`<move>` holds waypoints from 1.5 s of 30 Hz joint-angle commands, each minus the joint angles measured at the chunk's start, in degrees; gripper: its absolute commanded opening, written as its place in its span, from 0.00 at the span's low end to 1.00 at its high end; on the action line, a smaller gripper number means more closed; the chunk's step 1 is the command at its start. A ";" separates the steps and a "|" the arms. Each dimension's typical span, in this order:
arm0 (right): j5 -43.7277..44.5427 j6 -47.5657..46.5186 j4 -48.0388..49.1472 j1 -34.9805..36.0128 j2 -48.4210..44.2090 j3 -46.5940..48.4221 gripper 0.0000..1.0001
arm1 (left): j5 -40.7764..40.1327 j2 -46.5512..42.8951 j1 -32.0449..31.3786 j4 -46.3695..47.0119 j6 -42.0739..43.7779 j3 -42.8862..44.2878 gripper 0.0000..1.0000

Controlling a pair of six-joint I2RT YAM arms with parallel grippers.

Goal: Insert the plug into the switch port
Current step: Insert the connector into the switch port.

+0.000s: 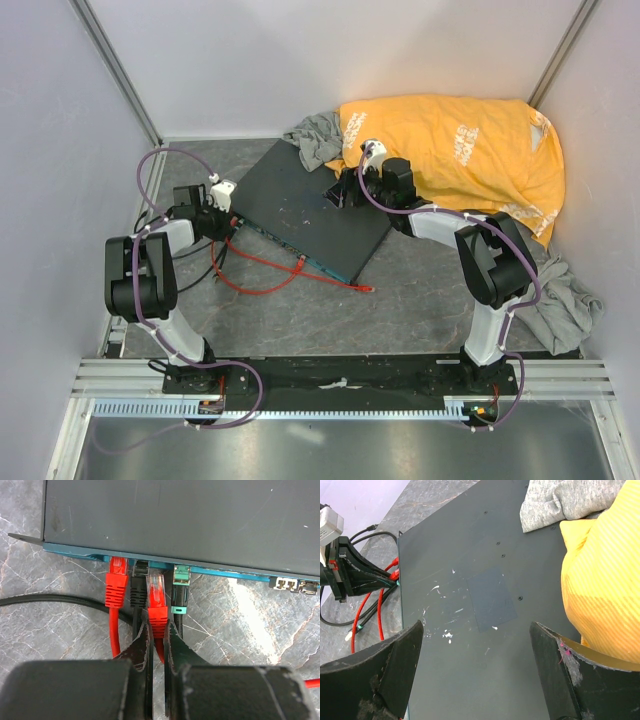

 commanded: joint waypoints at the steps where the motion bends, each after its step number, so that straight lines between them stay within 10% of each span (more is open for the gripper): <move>1: -1.25 0.21 3.45 -0.25 -0.76 -0.30 0.95 | -3.52 -2.54 0.95 1.78 4.30 -0.90 0.02; 45: -1.60 0.56 4.06 -0.43 -0.49 -0.39 0.95 | 1.49 1.94 -0.81 -2.87 6.41 5.60 0.02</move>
